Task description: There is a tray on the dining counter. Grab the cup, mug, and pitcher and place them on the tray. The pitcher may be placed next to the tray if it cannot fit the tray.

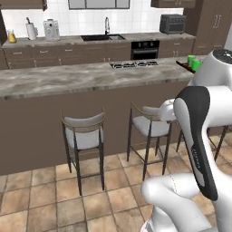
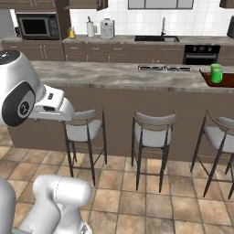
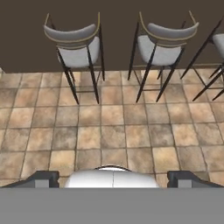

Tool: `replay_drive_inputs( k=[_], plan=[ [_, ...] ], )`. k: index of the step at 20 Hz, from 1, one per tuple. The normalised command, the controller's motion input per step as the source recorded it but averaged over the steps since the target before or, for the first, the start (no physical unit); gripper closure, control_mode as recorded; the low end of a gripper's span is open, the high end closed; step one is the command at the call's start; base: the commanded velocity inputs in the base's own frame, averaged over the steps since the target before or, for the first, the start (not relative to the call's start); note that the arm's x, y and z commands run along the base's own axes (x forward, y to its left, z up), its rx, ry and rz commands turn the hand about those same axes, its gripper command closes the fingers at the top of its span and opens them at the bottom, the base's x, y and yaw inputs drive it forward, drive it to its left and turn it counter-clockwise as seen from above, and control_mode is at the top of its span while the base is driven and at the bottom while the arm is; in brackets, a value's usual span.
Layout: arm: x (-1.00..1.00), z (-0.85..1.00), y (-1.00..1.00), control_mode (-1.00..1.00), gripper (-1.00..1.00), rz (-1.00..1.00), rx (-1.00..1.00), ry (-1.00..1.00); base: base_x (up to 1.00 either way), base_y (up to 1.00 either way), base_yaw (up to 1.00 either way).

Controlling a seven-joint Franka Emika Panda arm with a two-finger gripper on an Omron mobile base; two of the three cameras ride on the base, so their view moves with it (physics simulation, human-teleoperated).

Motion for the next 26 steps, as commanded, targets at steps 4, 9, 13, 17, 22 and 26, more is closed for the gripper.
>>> replay_drive_inputs(
  k=[4, 9, 13, 17, 22, 26],
  plan=[
    [0.0, 0.0, 0.0, 1.0, -1.0, 0.0, 0.0, 0.0, -0.05, 1.0, 0.0],
    [0.0, 0.0, 0.0, 1.0, -1.0, 0.0, 0.0, 0.0, 0.0, 1.0, 0.0],
    [0.0, 0.0, 0.0, 1.0, -1.0, 0.0, 0.0, 0.0, 0.01, 1.0, -0.03],
    [0.0, 0.0, 0.0, 1.0, -1.0, 0.0, 0.0, 0.0, 0.02, 1.0, -0.05],
    [0.0, 0.0, 0.0, 1.0, -1.0, 0.0, 0.0, 0.0, 0.14, 1.0, -0.05],
    [0.0, 0.0, 0.0, 1.0, -1.0, 0.0, 0.0, 0.0, 0.3, 1.0, -0.04]
  ],
)
